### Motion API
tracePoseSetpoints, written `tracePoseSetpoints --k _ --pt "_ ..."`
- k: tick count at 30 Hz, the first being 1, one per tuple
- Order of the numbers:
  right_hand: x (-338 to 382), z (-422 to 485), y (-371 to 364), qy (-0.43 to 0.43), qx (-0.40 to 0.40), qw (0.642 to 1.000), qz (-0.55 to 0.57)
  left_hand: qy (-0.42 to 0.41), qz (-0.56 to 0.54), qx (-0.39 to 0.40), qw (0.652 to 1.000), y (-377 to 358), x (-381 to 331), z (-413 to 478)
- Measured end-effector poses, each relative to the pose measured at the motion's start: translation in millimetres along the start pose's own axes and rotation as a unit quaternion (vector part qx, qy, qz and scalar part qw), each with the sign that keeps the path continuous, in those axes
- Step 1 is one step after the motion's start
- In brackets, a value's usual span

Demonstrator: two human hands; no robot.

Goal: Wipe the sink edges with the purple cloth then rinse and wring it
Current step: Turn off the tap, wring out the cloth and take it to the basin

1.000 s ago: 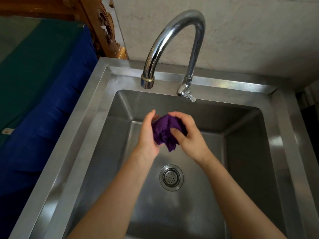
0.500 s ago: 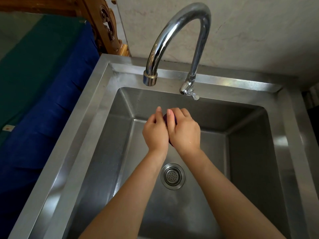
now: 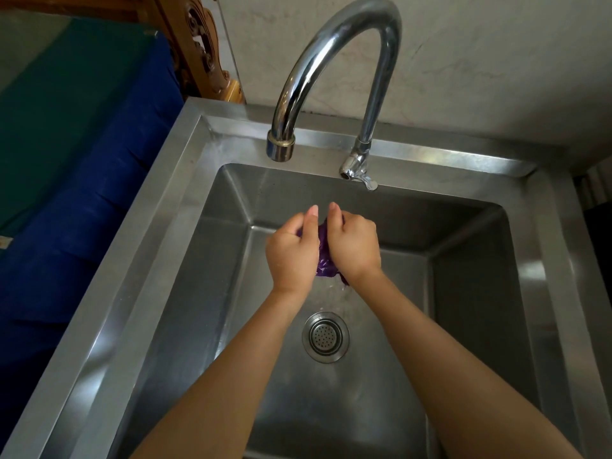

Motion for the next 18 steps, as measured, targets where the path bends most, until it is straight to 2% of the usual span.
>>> tracePoseSetpoints --k 7,10,14,18 --pt "-2.9 3.3 4.1 -0.004 0.019 1.0 0.008 -0.051 -0.01 0.029 0.998 -4.7 3.3 2.0" --pt "-9.7 5.1 2.0 -0.048 0.072 0.995 0.051 -0.07 0.019 0.061 0.996 -5.0 2.1 4.2" --pt "-21.4 7.7 2.4 -0.102 0.17 0.974 0.113 0.057 0.039 0.162 0.984 -0.7 18.2 14.5" --pt "-31.8 2.0 7.3 -0.143 0.231 0.937 0.219 0.165 0.003 0.296 0.941 1.4 38.2 14.1"
Point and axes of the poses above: each hand's wrist, its own z-axis towards the middle knuckle, its own y-axis out of the back of the hand, x = y × z, the point moved 6 cm from there along z, towards the middle knuckle, and after that the axes turned 3 degrees about y, right-handed, at the moved point
